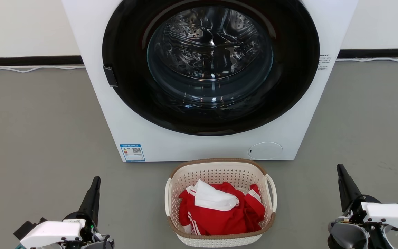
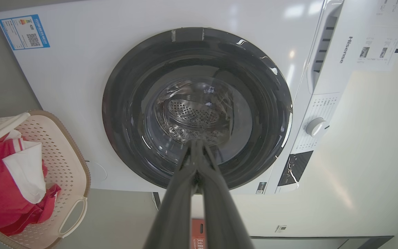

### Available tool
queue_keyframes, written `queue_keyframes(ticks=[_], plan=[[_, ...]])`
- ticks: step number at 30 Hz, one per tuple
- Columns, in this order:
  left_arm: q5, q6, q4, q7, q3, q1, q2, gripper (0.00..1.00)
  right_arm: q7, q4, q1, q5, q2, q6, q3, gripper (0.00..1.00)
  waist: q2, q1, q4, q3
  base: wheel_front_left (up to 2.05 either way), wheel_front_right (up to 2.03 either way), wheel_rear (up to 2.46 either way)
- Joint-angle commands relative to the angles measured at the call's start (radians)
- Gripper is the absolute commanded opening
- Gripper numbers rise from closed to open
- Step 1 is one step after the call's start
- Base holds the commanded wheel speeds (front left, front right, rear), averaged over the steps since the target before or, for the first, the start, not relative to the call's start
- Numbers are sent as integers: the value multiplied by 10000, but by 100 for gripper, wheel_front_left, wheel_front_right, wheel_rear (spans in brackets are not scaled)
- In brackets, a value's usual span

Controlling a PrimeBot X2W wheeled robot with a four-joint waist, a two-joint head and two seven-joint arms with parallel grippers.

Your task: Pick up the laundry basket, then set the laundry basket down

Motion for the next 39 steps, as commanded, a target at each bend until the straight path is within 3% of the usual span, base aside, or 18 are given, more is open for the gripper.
queue_keyframes(ticks=[1, 39], plan=[[-50, -62, -292, 63, 305, -508, 135, 0, 63, -315, -113, 65, -29, 73, 187, 0, 0, 0, 0, 0, 0, 0, 0], [-50, -62, -292, 63, 305, -508, 135, 0, 62, -315, -113, 65, -29, 73, 187, 0, 0, 0, 0, 0, 0, 0, 0]])
